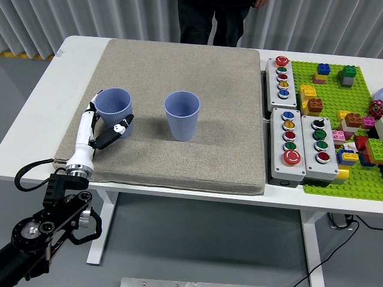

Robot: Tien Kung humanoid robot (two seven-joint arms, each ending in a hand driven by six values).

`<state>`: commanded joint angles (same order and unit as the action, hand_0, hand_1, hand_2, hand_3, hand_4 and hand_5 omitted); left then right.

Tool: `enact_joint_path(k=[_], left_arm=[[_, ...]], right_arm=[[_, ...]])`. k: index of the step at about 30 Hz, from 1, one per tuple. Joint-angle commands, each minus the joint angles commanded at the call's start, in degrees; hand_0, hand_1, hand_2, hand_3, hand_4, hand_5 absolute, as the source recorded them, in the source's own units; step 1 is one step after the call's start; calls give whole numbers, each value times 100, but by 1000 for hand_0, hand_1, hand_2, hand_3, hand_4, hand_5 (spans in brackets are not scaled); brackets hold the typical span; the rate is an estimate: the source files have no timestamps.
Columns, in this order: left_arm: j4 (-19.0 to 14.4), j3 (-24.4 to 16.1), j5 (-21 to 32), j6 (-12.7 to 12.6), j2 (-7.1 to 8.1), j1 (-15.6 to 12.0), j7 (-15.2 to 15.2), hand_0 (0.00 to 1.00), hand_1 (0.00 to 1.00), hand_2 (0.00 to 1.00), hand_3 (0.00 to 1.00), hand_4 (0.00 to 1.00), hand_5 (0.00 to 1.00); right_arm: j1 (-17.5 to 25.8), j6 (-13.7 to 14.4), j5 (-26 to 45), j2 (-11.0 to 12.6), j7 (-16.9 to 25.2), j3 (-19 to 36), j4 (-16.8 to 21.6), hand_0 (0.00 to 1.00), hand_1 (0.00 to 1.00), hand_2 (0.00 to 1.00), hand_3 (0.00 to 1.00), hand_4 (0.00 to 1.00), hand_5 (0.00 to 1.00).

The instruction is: Pick cup pour cup place

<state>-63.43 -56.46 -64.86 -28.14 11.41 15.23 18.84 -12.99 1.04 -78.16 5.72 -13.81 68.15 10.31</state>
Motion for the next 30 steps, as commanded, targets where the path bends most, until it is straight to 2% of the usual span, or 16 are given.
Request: enact_joint_path(k=[3, 4, 8, 9, 13, 16, 22, 25, 27, 28, 30], left_arm=[[-231, -99, -232, -3, 99, -167, -73, 903, 914, 998, 998, 929, 416], [-332, -152, -293, 7, 152, -253, -103, 939, 942, 998, 998, 976, 452], [-543, -270, -442, 38, 256, -434, -171, 939, 942, 998, 998, 976, 452], [-675, -318, -503, 54, 350, -552, -208, 939, 942, 998, 998, 976, 452], [-953, -362, -571, 48, 542, -780, -236, 943, 942, 998, 998, 978, 448], [-1258, -425, -645, 28, 745, -1054, -253, 941, 934, 998, 998, 957, 444], [-1660, -542, -691, -116, 940, -1363, -268, 940, 932, 998, 998, 960, 454], [-1868, -610, -696, -136, 956, -1370, -263, 940, 932, 998, 998, 960, 454], [-2063, -676, -490, -170, 940, -1267, -201, 940, 932, 998, 998, 960, 454], [-2163, -708, -366, -169, 935, -1192, -194, 921, 905, 998, 998, 960, 537], [-2299, -783, -332, -186, 931, -1055, -239, 921, 905, 998, 998, 960, 537]], right_arm=[[17, -6, -35, -2, -4, 17, 0, 686, 650, 575, 581, 2, 29], [28, -8, -53, -3, -6, 30, 0, 686, 650, 575, 580, 2, 29], [46, -16, -83, -3, -9, 44, 0, 686, 650, 575, 580, 2, 29], [61, -20, -119, -4, -14, 67, 0, 686, 650, 575, 580, 2, 29], [75, -29, -176, -2, -21, 106, 0, 686, 649, 575, 581, 2, 28], [81, -35, -206, -3, -29, 124, 0, 686, 650, 575, 581, 2, 25], [95, -34, -130, 16, -20, 45, 0, 686, 650, 576, 581, 2, 24], [100, -34, -106, 25, -10, 37, 0, 686, 650, 576, 581, 2, 24], [96, -29, -67, 36, -4, 10, 0, 686, 650, 576, 581, 2, 24], [93, -26, -42, 39, -2, -8, 0, 686, 649, 574, 581, 2, 23], [94, -16, -2, 45, 5, -28, 0, 686, 649, 574, 581, 2, 23]])
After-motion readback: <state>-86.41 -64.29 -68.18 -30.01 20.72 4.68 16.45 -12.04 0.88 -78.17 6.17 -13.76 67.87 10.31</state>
